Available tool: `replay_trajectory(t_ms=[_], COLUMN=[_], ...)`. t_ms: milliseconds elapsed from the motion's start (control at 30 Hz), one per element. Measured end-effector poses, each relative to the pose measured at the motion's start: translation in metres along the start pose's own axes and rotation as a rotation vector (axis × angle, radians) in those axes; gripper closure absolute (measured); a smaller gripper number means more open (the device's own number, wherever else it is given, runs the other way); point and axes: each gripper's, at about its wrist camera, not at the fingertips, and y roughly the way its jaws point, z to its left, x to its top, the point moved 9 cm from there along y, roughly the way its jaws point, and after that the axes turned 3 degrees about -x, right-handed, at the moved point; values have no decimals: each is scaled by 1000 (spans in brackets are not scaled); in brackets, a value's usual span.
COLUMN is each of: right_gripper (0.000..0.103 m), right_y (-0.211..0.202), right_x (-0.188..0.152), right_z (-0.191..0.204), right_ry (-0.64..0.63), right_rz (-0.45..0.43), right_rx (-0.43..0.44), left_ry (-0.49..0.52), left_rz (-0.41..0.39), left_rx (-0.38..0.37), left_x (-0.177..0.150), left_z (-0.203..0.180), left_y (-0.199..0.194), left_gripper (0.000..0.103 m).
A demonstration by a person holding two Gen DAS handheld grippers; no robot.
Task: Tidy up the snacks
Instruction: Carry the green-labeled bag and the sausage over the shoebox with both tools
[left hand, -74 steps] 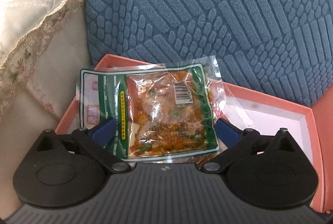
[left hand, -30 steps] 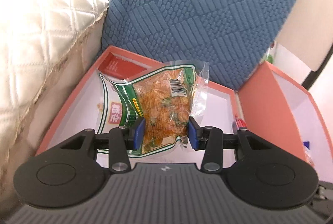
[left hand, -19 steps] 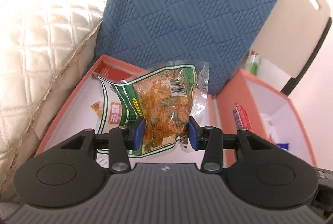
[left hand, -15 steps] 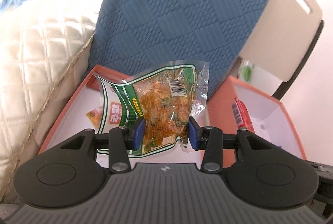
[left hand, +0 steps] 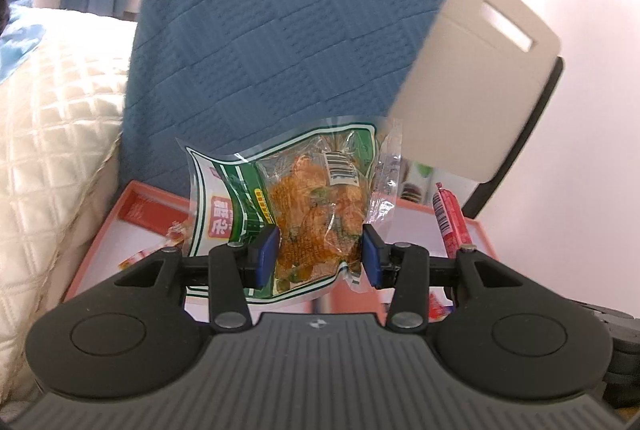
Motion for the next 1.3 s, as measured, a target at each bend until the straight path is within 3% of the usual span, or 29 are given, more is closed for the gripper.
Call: replay_trajectory(t_ms=[367, 600, 1000, 1300], right_gripper=[79, 79, 79, 79], right_y=[-46, -45, 2, 54], right_x=[47, 55, 12, -44], right_z=[-45, -88, -185, -232], right_ry=[13, 44, 137, 180], right_rz=[-60, -48, 72, 201], right_rx=[-29, -53, -139, -176], left_ry=[39, 32, 29, 12], left_rz=[15, 57, 213, 317], left_rx=[-72, -101, -97, -61], left_x=[17, 3, -60, -110], left_z=[-88, -126, -154, -144], left_y=[14, 49, 144, 193], left_gripper=[52, 51, 50, 50])
